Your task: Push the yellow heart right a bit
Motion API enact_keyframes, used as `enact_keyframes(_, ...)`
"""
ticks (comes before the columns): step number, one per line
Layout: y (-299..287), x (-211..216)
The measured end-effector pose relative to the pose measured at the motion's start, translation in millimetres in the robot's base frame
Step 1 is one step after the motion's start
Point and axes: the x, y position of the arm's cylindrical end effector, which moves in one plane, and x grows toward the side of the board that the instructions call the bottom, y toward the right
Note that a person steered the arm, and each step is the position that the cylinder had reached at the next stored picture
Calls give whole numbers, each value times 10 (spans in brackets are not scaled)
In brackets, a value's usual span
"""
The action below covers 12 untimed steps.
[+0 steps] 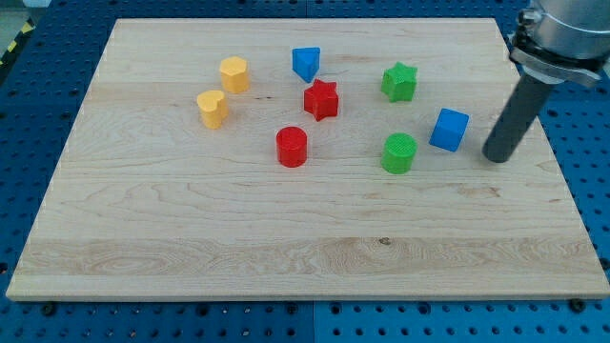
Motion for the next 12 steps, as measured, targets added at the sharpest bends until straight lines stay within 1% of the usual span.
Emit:
enact_keyframes(2, -468, -206)
enact_keyframes(3, -417, -210)
enact_keyframes(4, -21, -164)
enact_keyframes(5, 230, -164)
enact_keyframes(7, 223, -164)
enact_keyframes(8, 241, 144)
enact_keyframes(9, -190, 613)
enact_keyframes(10, -1273, 966)
enact_keyframes(11, -2561, 913)
enact_keyframes(12, -3631, 386)
